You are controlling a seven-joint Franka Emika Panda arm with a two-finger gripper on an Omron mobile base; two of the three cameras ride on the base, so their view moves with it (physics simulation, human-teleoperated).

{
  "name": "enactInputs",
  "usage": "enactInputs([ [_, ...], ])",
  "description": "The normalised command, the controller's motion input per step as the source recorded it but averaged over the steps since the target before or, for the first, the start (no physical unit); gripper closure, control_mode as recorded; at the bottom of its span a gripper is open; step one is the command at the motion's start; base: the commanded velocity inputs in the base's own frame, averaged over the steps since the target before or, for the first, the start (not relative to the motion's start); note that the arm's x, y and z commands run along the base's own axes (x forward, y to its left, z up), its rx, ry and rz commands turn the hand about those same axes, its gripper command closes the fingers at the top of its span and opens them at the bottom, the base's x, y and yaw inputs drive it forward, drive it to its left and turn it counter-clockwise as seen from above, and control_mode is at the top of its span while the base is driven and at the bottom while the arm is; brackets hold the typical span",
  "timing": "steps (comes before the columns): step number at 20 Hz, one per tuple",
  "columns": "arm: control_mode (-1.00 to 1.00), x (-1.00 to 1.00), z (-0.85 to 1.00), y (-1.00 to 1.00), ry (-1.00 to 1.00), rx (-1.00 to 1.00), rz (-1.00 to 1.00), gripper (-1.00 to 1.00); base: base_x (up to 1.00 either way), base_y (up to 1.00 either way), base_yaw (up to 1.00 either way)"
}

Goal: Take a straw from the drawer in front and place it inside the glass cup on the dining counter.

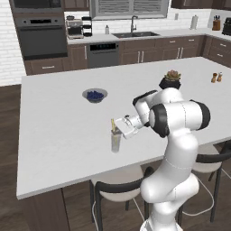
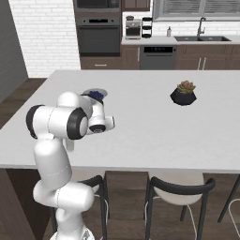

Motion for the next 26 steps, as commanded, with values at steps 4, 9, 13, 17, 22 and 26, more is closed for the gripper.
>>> enactInputs([
  [4,-1.0,0.0,-0.04,0.05,0.0,0.0,0.0,-1.0,0.0,0.0,0.0],
  [9,-1.0,0.0,0.0,0.0,-0.04,0.0,0.0,-1.0,0.0,0.0,0.0],
  [13,-1.0,-0.1,0.08,0.0,-0.06,0.0,0.0,-1.0,0.0,0.0,0.0],
  [17,-1.0,-0.24,0.53,0.01,-0.1,0.0,0.0,-1.0,0.0,0.0,0.0],
  [22,-1.0,-0.17,0.75,0.0,-0.11,0.0,0.0,-1.0,0.0,0.0,0.0],
  [26,-1.0,-0.31,1.0,0.0,-0.22,0.0,0.0,-1.0,0.0,0.0,0.0],
])
